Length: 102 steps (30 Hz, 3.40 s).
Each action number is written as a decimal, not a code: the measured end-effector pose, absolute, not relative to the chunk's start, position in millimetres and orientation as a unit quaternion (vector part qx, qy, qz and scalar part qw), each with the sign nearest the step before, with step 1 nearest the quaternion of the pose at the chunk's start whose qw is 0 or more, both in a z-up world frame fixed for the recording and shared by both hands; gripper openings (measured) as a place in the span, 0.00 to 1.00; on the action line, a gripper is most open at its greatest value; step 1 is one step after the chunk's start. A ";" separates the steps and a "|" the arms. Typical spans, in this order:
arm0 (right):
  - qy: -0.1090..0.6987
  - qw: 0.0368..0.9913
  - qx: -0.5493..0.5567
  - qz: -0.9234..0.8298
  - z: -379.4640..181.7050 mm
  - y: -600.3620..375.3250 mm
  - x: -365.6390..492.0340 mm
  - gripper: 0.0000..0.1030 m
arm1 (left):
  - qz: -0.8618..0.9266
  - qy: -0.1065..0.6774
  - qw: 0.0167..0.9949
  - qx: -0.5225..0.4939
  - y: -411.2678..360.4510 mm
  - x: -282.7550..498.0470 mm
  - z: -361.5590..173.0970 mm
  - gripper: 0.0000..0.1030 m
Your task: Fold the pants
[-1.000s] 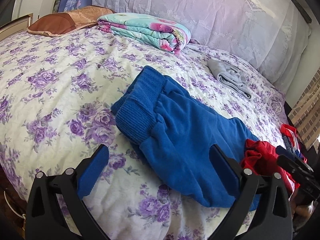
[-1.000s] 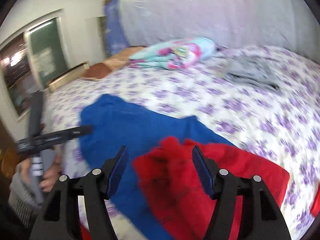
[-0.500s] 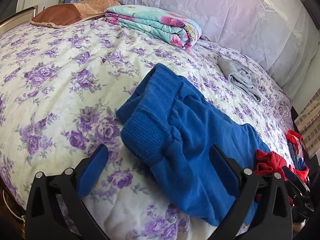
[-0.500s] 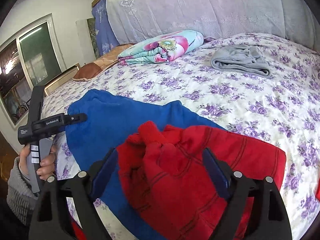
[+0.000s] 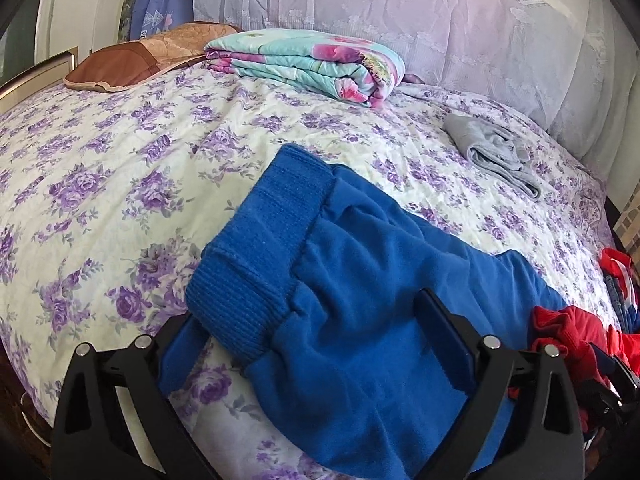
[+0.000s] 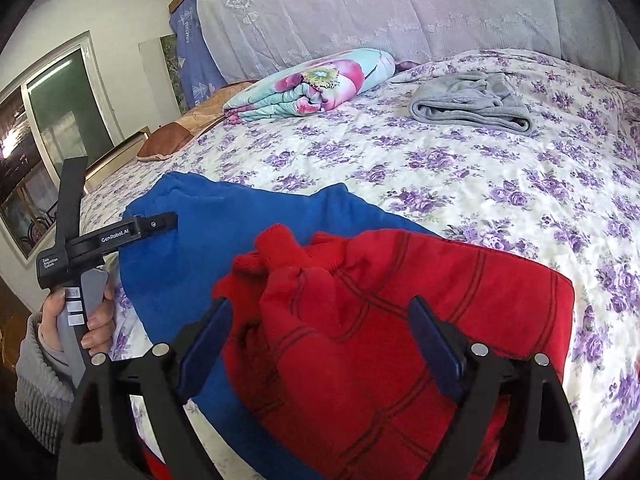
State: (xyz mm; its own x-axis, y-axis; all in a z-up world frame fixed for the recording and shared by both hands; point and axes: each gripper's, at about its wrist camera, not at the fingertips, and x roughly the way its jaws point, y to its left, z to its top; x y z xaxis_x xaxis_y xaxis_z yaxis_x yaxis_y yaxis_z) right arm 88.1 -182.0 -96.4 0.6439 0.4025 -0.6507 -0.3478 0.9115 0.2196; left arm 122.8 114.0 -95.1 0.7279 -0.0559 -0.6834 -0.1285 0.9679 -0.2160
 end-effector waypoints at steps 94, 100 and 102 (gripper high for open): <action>0.295 0.876 0.327 0.196 -109.9 -370.3 60.3 0.96 | -0.198 0.256 0.944 0.069 -102.0 63.2 6.8 0.33; 0.275 0.881 0.343 0.176 -116.1 -395.1 49.2 0.96 | -0.250 0.296 0.913 0.131 -179.6 54.1 -44.2 0.32; 0.271 0.879 0.353 0.170 -118.7 -404.2 45.1 0.96 | -0.253 0.303 0.907 0.144 -192.7 51.4 -59.1 0.32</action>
